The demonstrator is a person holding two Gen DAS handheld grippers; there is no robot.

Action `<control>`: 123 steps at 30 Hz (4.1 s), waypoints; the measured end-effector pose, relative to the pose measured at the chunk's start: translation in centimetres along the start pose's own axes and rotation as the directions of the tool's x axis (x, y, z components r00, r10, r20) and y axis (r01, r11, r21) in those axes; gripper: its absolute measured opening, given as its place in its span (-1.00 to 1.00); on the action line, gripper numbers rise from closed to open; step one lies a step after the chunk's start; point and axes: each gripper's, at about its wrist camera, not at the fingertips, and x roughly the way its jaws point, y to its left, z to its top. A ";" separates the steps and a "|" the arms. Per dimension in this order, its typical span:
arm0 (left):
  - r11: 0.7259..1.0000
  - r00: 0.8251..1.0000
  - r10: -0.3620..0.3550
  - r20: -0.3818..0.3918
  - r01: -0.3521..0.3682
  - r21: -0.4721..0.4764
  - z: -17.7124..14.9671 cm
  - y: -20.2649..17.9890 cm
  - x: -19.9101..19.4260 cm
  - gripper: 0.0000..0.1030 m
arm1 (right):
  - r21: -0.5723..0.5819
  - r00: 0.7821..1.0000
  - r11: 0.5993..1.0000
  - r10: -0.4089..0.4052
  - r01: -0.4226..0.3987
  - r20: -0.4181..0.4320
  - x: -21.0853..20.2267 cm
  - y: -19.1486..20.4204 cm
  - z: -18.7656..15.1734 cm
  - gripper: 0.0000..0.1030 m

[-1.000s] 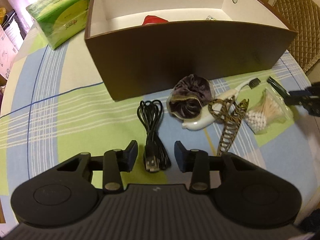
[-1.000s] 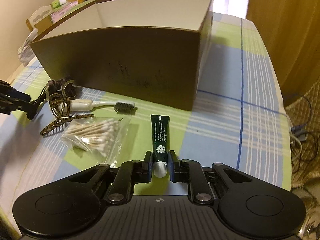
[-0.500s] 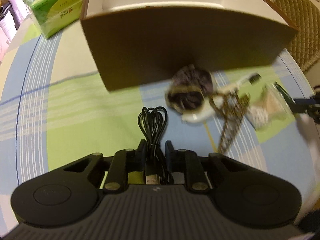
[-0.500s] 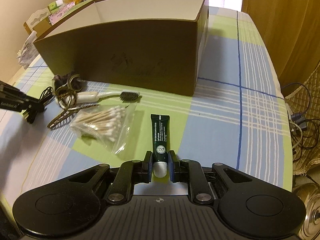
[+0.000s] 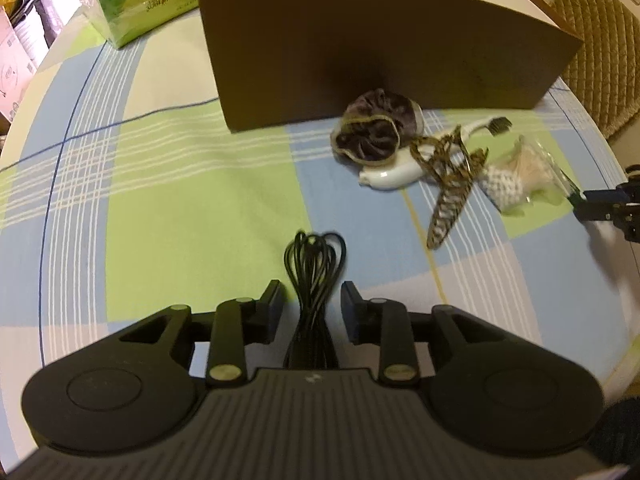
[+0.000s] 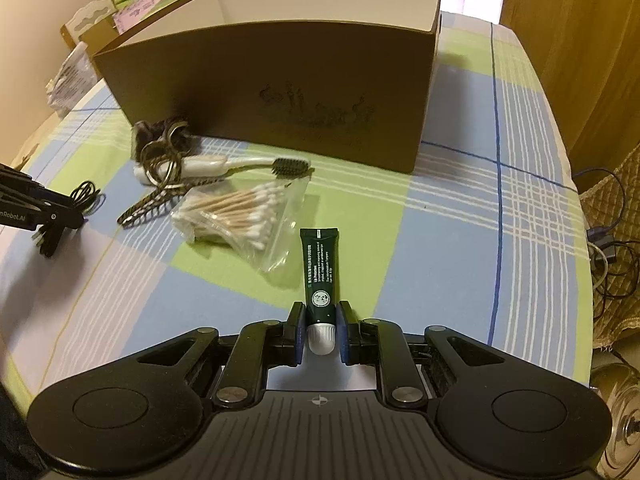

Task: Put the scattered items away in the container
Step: 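Lift the green tube and black cable and carry both over the box, then open the left tool to drop the cable while the right tool releases the tube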

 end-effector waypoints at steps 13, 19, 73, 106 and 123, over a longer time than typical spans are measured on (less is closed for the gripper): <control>1.000 1.000 0.007 0.019 -0.007 0.013 0.8 0.4 0.3 -0.57 | 0.005 1.000 1.000 -0.028 0.028 0.013 0.2 0.1 0.1 -0.60; 1.000 1.000 0.008 0.019 -0.008 0.006 1.0 0.5 0.2 -0.69 | 0.016 1.000 1.000 -0.021 0.021 0.020 0.1 0.0 0.0 -0.61; 0.999 0.977 -0.037 0.212 0.029 0.039 4.8 -0.6 -6.9 -0.78 | -0.025 0.953 0.997 0.073 -0.069 0.292 -10.0 0.5 6.4 -0.65; 0.996 0.982 -0.084 0.170 0.082 0.016 18.9 3.9 -1.7 -0.78 | -0.165 0.978 0.986 0.055 -0.022 0.202 -4.5 -2.2 16.7 -0.65; 0.986 0.998 0.063 0.005 -0.063 0.152 19.5 2.1 1.5 -0.65 | -0.240 0.995 0.971 -0.039 0.016 -0.092 0.2 -1.6 18.2 -0.64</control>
